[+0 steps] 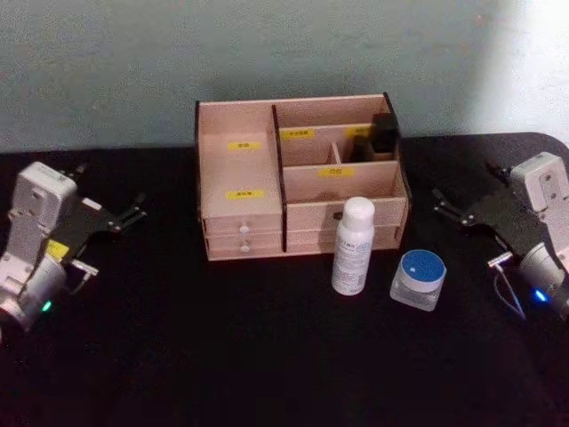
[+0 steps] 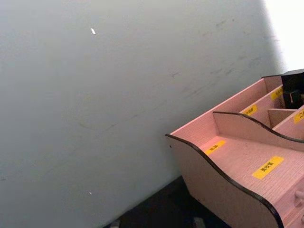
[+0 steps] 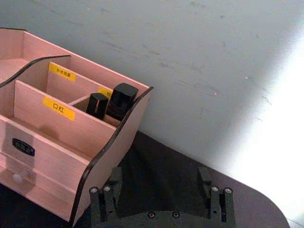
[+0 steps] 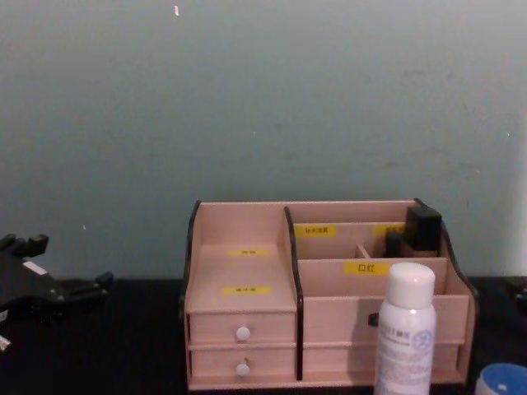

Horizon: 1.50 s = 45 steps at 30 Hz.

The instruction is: Pick up the facial cleanser and watermelon frost from the table and place them into the tiered storage box.

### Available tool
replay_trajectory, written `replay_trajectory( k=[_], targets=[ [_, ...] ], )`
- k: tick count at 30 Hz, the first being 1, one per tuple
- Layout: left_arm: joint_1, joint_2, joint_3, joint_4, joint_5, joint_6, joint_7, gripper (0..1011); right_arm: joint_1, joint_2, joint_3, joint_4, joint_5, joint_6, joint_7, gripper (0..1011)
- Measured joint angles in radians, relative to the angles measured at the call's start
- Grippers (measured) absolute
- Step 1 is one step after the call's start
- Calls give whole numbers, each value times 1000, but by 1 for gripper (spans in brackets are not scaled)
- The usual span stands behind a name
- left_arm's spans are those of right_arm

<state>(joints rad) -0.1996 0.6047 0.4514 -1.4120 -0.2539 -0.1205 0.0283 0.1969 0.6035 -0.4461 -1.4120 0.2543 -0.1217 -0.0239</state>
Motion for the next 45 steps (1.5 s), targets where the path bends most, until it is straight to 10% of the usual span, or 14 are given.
replay_trajectory(
  k=[11, 28, 45],
  targets=[
    [0, 0, 0, 0, 0, 0, 0, 1001, -40, 1, 58, -41, 45, -5, 45, 1002],
    [0, 0, 0, 0, 0, 0, 0, 1001, -264, 98, 171, -283, 190, -11, 191, 1002],
    [0, 0, 0, 0, 0, 0, 0, 1001, -256, 40, 108, -266, 175, -46, 345, 1002]
  ],
)
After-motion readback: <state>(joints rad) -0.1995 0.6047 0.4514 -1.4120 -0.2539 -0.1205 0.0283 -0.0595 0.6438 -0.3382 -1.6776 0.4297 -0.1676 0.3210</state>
